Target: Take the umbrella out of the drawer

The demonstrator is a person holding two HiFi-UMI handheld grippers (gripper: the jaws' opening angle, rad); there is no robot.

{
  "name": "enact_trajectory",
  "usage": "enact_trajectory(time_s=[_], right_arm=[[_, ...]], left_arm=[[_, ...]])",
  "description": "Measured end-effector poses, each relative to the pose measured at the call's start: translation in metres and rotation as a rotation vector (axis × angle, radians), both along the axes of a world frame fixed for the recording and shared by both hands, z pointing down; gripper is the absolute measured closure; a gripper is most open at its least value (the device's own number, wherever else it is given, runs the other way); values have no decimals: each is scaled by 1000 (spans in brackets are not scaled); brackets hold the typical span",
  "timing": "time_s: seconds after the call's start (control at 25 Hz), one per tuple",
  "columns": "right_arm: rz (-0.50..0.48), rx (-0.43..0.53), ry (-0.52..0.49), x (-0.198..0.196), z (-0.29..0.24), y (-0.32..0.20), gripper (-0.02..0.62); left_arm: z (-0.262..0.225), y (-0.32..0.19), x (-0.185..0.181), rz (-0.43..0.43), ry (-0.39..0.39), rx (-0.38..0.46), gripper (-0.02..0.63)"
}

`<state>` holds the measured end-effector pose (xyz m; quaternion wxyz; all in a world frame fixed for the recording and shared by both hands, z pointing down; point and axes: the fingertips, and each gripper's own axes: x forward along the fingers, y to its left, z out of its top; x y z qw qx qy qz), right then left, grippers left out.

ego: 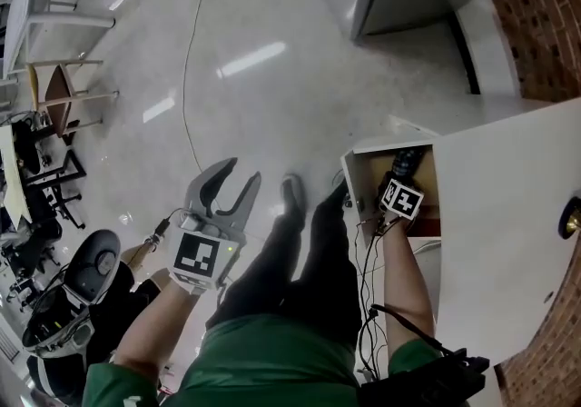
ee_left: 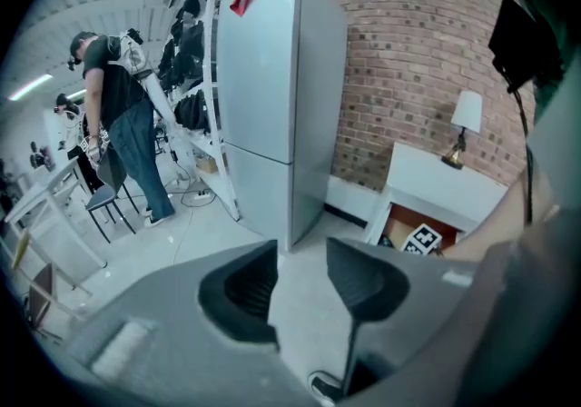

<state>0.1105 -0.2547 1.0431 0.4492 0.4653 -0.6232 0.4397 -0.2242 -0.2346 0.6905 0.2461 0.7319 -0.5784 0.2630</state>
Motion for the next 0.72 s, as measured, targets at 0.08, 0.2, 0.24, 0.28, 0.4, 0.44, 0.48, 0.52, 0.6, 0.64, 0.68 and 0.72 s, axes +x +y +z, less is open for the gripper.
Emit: enact_trajectory(time_s=[0.08, 0.2, 0.24, 0.28, 0.4, 0.44, 0.48, 0.52, 0.6, 0.64, 0.68, 0.72], right_arm=[[-18, -9, 19, -2, 3, 2, 330], [-36, -25, 13, -4, 5, 2, 363], [-36, -30, 9, -5, 5, 2, 374], [-35, -33, 3, -5, 5, 2, 383], [-28, -29, -13, -6, -2, 4, 406], [-28, -23, -14, -7, -5, 5, 409], [-32, -16, -15, -6, -8, 6, 413], [-37, -9, -15, -6, -12, 7, 414], [-40, 4, -18, -6, -18, 10, 416], [-36, 11, -20, -6, -23, 11, 416], [-31, 19, -22, -6, -28, 12, 417], [-25, 27, -25, -5, -34, 13, 417]], left_arm=[[-1, -1, -2, -1, -3, 3, 442], [-4, -3, -5, 2, -6, 3, 443], [-4, -3, -7, 2, -6, 2, 443], [-5, -3, -8, 3, -5, 1, 445], [-7, -3, -10, 12, -3, 1, 448], [-9, -3, -11, 18, -3, 4, 449], [-10, -2, -11, 27, -5, 6, 451], [-11, -1, -11, 37, -8, 9, 451], [-13, 0, -12, 52, -8, 16, 453], [-14, 1, -12, 56, -4, 20, 454], [-16, 2, -11, 59, 0, 24, 454], [-18, 3, -11, 61, 4, 29, 454]])
